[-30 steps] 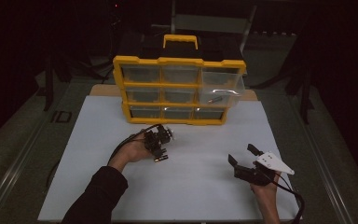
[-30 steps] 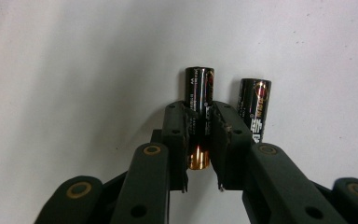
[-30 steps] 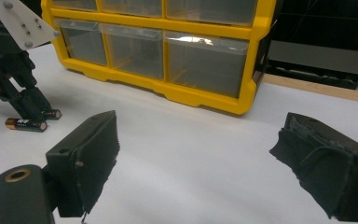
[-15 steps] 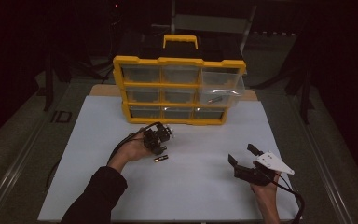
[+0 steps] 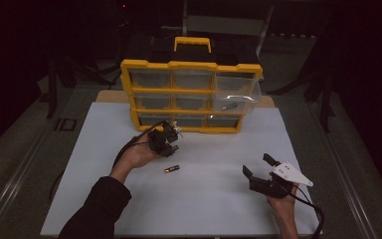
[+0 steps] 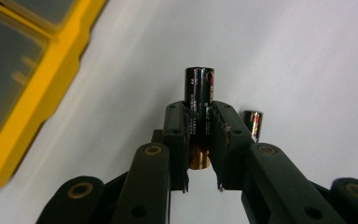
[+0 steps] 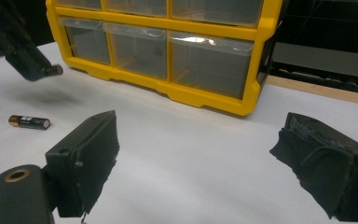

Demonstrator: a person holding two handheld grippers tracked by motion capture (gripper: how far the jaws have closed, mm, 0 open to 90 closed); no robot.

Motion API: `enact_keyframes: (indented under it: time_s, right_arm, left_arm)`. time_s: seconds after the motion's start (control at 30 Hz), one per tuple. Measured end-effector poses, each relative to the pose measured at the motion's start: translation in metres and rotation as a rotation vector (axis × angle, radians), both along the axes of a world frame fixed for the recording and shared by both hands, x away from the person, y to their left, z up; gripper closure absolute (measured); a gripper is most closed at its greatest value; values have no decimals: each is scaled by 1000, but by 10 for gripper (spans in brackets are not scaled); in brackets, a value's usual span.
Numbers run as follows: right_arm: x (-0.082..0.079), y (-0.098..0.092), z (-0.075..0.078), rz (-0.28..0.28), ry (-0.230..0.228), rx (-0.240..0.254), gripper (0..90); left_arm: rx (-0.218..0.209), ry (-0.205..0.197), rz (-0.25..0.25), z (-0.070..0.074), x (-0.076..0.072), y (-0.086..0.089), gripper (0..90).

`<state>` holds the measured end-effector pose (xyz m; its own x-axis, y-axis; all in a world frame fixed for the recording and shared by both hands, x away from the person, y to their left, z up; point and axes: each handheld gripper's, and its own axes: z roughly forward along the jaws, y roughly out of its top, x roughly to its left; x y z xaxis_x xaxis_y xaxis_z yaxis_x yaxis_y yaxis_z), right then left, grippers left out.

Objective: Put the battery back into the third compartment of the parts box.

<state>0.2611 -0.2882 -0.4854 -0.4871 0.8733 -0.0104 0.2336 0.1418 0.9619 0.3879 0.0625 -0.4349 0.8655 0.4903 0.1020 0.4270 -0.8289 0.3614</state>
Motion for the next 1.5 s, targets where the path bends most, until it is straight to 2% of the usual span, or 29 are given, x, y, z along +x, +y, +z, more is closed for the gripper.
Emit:
enact_keyframes:
  time_s: [0.27, 0.83, 1.27, 1.5]
  right_arm:
    - [0, 0, 0, 1, -3, -4, 113]
    - [0, 0, 1, -1, -5, -4, 112]
    - [0, 0, 1, -1, -5, -3, 112]
    - [0, 0, 1, -1, -5, -2, 112]
  left_arm:
    - [-68, -44, -10, 24, -3, -1, 776]
    - [-125, -131, -59, 64, -12, -13, 776]
    - [-176, -172, -82, 91, -14, -14, 776]
    - [-219, -196, -80, 103, -14, -14, 776]
